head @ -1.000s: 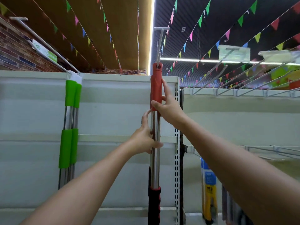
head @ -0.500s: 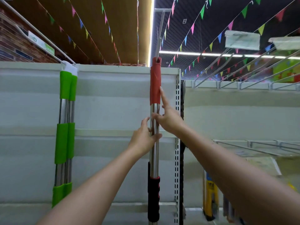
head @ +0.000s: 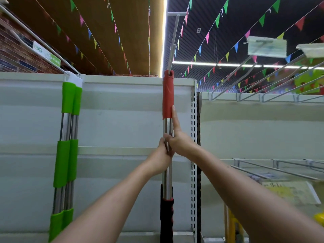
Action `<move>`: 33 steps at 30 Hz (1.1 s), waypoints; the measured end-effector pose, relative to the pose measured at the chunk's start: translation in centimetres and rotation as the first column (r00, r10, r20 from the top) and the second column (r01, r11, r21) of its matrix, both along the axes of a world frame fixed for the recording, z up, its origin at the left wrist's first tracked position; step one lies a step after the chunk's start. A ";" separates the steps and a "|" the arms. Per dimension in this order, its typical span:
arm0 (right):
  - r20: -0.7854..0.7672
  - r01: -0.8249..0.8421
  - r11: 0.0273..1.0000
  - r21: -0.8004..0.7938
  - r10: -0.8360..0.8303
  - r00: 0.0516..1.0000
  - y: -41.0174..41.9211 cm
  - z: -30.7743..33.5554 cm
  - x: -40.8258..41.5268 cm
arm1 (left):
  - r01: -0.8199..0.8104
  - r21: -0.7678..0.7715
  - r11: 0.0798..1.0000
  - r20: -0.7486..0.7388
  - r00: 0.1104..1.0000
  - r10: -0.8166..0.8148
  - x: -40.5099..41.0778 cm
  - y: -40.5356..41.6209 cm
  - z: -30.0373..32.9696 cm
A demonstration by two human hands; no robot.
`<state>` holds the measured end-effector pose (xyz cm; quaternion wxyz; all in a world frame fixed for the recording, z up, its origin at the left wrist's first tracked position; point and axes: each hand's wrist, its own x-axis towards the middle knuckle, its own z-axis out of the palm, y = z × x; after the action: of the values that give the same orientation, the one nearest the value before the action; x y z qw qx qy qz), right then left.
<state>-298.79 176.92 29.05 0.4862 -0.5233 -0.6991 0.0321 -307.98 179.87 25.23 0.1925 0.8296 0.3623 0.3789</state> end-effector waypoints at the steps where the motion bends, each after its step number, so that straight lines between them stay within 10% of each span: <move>1: -0.012 -0.009 1.000 0.000 0.009 1.000 0.2 -0.1 0.0 | 0.004 -0.003 1.000 0.008 1.000 -0.004 0.0 0.1 0.0; 33: -0.181 -0.237 0.971 -0.011 0.231 0.956 2.1 -3.9 0.9 | 0.183 -0.120 0.976 0.188 0.969 -0.159 -0.2 0.1 -2.9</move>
<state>-297.90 179.03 25.14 0.5309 -0.4399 -0.7091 0.1476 -308.19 180.00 22.35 0.3123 0.8056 0.2958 0.4073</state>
